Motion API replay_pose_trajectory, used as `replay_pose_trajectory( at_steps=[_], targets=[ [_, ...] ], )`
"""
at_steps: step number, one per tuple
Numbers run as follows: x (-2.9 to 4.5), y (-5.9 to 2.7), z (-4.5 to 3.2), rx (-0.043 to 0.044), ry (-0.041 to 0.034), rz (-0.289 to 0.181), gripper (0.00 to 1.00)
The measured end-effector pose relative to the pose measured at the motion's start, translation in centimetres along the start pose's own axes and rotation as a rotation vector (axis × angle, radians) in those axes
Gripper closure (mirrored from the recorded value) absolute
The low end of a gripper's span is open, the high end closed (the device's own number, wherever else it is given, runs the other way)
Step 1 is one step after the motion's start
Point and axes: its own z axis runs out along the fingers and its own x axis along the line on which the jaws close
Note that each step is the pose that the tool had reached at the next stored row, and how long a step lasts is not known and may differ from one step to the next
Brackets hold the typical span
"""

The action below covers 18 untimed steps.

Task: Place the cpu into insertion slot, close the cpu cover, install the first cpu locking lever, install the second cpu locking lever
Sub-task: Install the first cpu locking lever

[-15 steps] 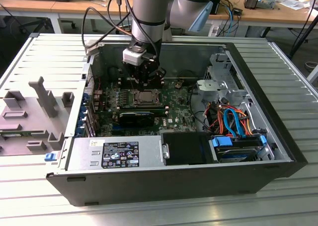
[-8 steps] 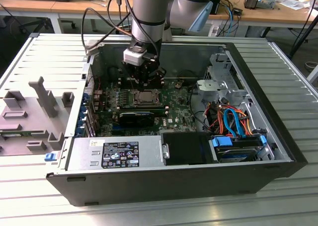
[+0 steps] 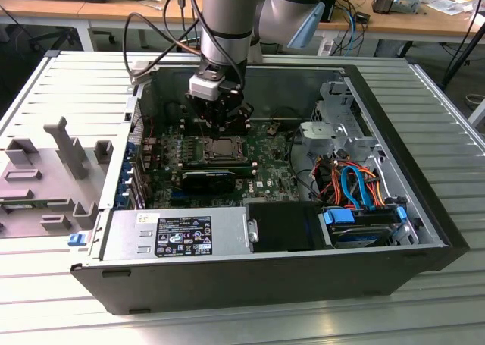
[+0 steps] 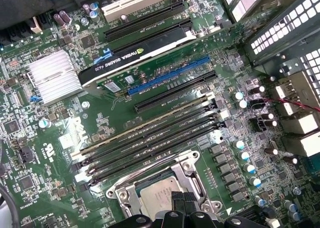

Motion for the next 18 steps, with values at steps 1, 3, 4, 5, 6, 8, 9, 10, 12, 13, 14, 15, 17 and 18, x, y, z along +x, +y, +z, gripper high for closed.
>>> replay_pose_trajectory(
  at_steps=[1,3,4,5,6,8,9,10,12,13,14,15,17,18],
  targets=[
    [0.00,0.00,0.00,-0.0002,0.0001,-0.003,0.89],
    [0.00,0.00,0.00,-0.0007,0.0003,-0.010,0.89],
    [0.00,0.00,0.00,-0.0009,0.0004,-0.012,0.89],
    [0.00,0.00,0.00,-0.0010,0.0004,-0.015,0.89],
    [0.00,0.00,0.00,-0.0012,0.0005,-0.017,0.89],
    [0.00,0.00,0.00,-0.0015,0.0007,-0.023,0.89],
    [0.00,0.00,0.00,-0.0019,0.0009,-0.027,0.89],
    [0.00,0.00,0.00,-0.0020,0.0009,-0.029,0.89],
    [0.00,0.00,0.00,-0.0024,0.0011,-0.036,0.89],
    [0.00,0.00,0.00,-0.0026,0.0012,-0.038,0.89],
    [0.00,0.00,0.00,-0.0027,0.0013,-0.040,0.89],
    [0.00,0.00,0.00,-0.0030,0.0014,-0.044,0.89],
    [0.00,0.00,0.00,-0.0033,0.0016,-0.049,0.89],
    [0.00,0.00,0.00,-0.0036,0.0017,-0.053,0.89]
  ],
)
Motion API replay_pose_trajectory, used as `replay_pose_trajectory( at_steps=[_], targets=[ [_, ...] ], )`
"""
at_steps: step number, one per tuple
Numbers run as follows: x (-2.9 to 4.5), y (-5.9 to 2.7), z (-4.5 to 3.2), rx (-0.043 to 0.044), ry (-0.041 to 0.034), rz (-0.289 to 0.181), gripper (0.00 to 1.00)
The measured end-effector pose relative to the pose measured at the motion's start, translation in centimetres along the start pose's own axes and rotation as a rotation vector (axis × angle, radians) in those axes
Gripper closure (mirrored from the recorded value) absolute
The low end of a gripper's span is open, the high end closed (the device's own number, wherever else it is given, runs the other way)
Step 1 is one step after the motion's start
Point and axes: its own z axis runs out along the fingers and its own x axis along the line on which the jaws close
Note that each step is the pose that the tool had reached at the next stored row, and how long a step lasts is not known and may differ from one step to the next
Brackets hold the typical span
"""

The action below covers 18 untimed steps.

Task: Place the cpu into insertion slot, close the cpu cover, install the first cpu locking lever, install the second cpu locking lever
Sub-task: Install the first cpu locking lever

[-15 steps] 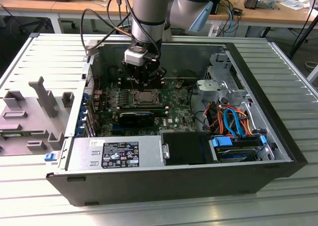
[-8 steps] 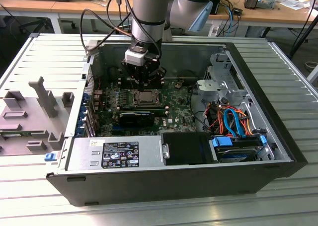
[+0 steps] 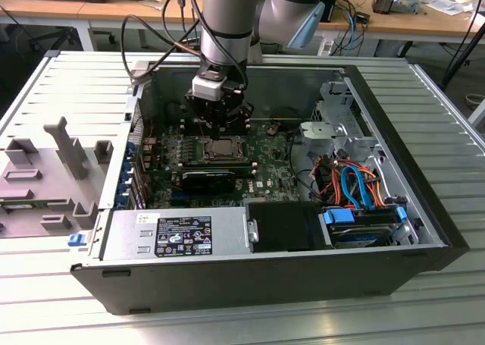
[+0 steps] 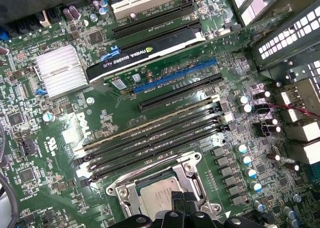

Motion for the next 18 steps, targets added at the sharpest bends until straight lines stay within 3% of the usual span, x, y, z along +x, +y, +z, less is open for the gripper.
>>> replay_pose_trajectory(
  at_steps=[18],
  targets=[
    [0.00,0.00,0.00,-0.0030,0.0015,-0.046,0.89]
  ],
)
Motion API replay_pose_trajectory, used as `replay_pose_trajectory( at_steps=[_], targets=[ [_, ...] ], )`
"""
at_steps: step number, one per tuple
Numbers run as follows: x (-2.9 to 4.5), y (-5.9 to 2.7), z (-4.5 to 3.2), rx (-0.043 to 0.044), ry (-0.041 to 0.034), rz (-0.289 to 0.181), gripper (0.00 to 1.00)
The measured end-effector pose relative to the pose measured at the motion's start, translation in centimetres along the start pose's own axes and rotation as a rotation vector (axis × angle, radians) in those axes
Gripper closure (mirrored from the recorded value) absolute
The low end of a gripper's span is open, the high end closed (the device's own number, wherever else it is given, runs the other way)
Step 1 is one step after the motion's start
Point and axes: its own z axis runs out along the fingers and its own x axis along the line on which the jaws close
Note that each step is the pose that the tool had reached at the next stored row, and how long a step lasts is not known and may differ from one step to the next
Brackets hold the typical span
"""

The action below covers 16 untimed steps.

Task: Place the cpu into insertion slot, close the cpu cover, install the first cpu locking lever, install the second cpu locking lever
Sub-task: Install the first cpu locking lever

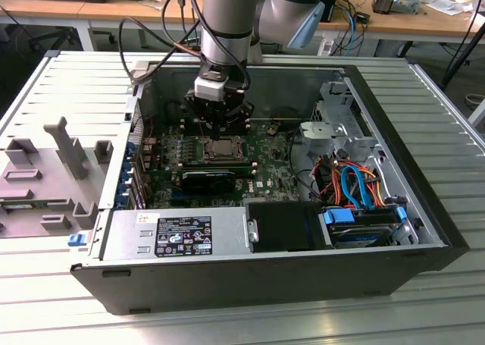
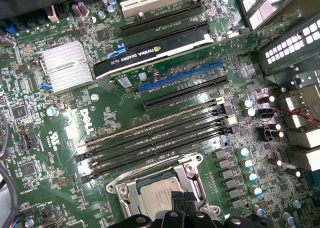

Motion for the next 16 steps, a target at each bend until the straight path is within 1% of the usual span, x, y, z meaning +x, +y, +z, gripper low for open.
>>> replay_pose_trajectory(
  at_steps=[8,9,11,16],
  targets=[
    [0.00,0.00,0.00,-0.0016,0.0008,-0.025,0.89],
    [0.00,0.00,0.00,-0.0033,0.0017,-0.051,0.89],
    [0.00,0.00,0.00,-0.0054,0.0027,-0.082,0.89],
    [0.00,0.00,0.00,-0.0063,0.0031,-0.096,0.89]
  ],
)
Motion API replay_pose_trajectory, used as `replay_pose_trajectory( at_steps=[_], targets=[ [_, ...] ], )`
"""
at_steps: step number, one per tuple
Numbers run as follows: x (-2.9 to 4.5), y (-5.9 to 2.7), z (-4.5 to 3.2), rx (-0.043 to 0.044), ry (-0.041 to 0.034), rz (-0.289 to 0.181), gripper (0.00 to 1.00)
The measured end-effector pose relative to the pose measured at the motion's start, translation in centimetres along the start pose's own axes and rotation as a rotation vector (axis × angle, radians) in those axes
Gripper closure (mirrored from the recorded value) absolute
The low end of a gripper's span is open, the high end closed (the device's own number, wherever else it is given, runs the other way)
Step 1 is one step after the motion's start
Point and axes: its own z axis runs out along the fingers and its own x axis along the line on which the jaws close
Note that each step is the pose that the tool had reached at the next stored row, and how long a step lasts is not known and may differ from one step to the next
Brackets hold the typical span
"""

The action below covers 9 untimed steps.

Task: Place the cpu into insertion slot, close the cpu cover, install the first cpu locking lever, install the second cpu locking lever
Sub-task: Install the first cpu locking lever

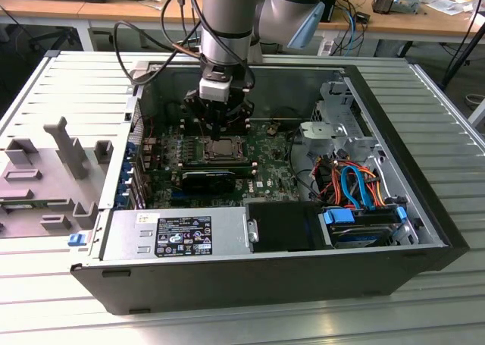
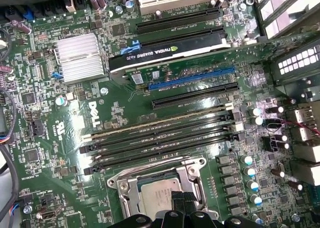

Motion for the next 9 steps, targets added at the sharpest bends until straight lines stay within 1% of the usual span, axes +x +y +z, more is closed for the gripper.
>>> replay_pose_trajectory(
  at_steps=[9],
  targets=[
    [0.00,0.00,0.00,-0.0014,0.0007,-0.022,0.89]
  ],
)
